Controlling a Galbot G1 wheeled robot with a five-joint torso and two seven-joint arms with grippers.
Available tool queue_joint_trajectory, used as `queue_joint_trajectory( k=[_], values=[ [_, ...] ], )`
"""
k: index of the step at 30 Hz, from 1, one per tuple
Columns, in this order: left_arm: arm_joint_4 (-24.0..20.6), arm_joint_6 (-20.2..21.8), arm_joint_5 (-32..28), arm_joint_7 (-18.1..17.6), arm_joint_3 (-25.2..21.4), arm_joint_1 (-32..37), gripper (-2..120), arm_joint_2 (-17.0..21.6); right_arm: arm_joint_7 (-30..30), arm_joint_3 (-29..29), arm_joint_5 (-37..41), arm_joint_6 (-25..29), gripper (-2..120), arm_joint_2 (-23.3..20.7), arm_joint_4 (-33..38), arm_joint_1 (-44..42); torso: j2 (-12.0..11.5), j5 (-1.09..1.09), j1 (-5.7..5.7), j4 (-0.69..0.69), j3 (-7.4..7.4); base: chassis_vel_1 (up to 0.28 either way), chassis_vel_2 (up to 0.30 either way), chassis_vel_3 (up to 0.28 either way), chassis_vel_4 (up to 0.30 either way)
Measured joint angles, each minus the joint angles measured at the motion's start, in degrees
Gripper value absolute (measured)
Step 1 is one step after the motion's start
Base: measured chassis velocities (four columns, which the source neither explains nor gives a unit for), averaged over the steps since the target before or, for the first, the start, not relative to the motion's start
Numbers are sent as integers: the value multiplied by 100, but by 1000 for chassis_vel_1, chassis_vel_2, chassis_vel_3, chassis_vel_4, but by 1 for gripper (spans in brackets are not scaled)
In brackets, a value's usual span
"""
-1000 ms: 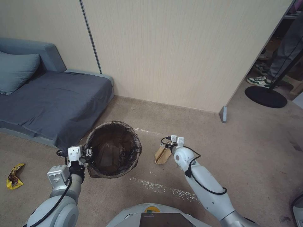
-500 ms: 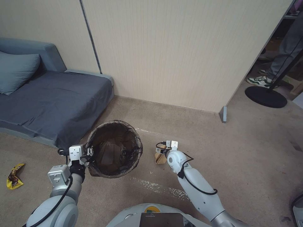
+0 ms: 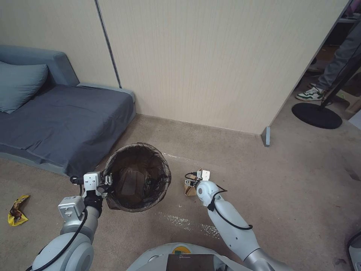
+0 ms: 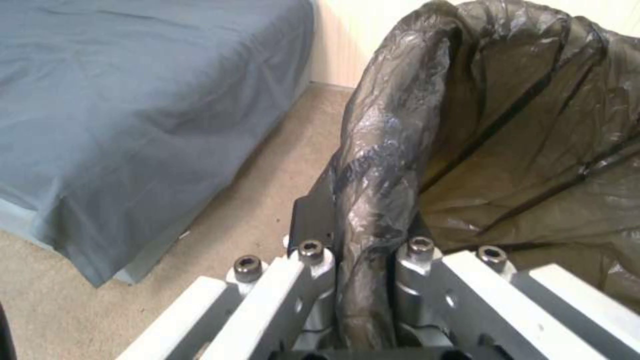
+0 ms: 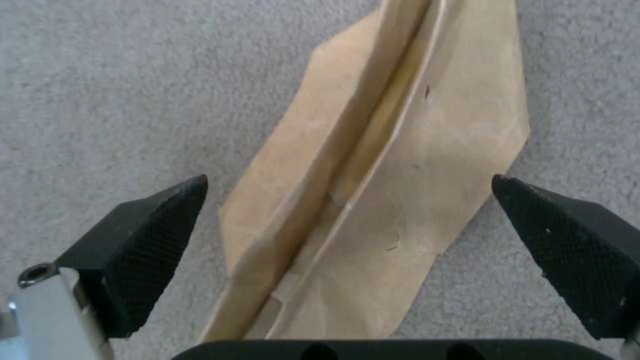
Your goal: Pick up the trash bin, then pick up the garbage from the floor and place it into the trash bin.
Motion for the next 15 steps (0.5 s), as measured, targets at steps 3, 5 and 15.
queue_joint_trajectory(
  k=[3, 5, 15],
  values=[
    [0, -1, -2, 1, 0, 6, 5, 2, -25, 28, -12, 5, 100, 27, -69, 20, 0, 0, 0, 0, 0, 0, 0, 0, 0],
    [0, -1, -3, 0, 0, 11, 5, 2, -50, 36, -13, 7, 100, 32, -91, 23, 0, 0, 0, 0, 0, 0, 0, 0, 0],
    [0, -4, -7, 0, 21, 21, 5, -6, -141, 72, -16, 47, 64, 47, -165, 18, 0, 0, 0, 0, 0, 0, 0, 0, 0]
  ],
)
